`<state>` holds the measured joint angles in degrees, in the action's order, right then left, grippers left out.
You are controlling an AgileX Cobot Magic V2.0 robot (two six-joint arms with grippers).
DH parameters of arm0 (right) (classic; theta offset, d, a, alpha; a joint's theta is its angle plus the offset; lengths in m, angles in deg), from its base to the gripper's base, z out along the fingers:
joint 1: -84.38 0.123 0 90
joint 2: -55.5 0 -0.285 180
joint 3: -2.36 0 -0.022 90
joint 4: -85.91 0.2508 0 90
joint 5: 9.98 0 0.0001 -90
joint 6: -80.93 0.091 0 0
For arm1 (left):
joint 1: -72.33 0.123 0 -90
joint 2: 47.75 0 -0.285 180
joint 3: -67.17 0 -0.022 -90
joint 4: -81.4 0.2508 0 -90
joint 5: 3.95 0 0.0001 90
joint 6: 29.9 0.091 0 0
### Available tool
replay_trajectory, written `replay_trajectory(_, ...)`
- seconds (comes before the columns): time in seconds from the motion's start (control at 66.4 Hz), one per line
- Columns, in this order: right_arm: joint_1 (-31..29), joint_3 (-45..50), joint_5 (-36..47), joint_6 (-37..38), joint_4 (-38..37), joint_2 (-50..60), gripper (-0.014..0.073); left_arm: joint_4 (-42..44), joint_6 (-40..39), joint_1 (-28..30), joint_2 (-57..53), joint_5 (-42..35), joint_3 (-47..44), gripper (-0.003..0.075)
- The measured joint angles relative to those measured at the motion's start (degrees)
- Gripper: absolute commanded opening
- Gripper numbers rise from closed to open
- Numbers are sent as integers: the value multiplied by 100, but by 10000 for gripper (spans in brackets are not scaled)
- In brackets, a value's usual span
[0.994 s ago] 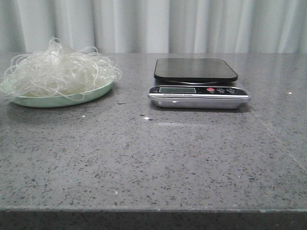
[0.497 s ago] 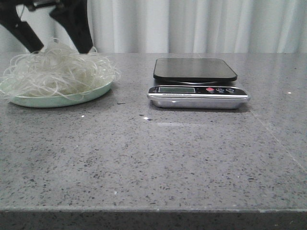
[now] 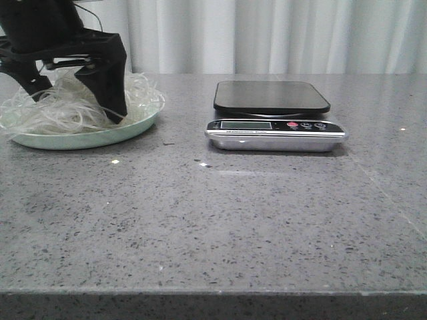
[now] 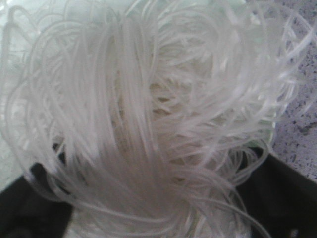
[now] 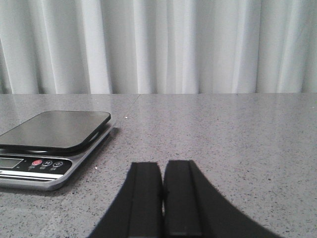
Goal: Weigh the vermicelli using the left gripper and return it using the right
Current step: 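Lower the left gripper onto the vermicelli pile and close it, then carry the vermicelli with the left gripper onto the scale and release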
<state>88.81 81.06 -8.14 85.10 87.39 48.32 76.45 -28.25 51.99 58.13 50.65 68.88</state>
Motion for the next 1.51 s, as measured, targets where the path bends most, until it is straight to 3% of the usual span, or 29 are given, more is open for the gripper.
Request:
replay_trajectory(0.06,0,0,0,0,0,0,168,0,0,0,12,18,1,113)
replay_trajectory(0.075,0,0,0,0,0,0,168,0,0,0,12,27,12,103)
replay_trajectory(0.166,0,0,0,0,0,0,168,-11,0,0,12,73,100,170)
replay_trajectory(0.422,0,0,0,0,0,0,168,-60,0,-102,34,580,1068,128)
replay_trajectory(0.663,0,0,0,0,0,0,168,-208,0,-741,65,663,2711,128)
replay_trajectory(0.828,0,0,0,0,0,0,168,-267,0,-1166,585,724,3693,128)
replay_trajectory(1.144,0,0,0,0,0,0,168,-254,12,-1626,1947,772,4570,130)
replay_trajectory(1.25,0,0,0,0,0,0,168,-254,78,-1681,2340,842,4734,184)
replay_trajectory(1.506,0,0,0,0,0,0,168,-229,192,-1691,2601,1043,4842,540)
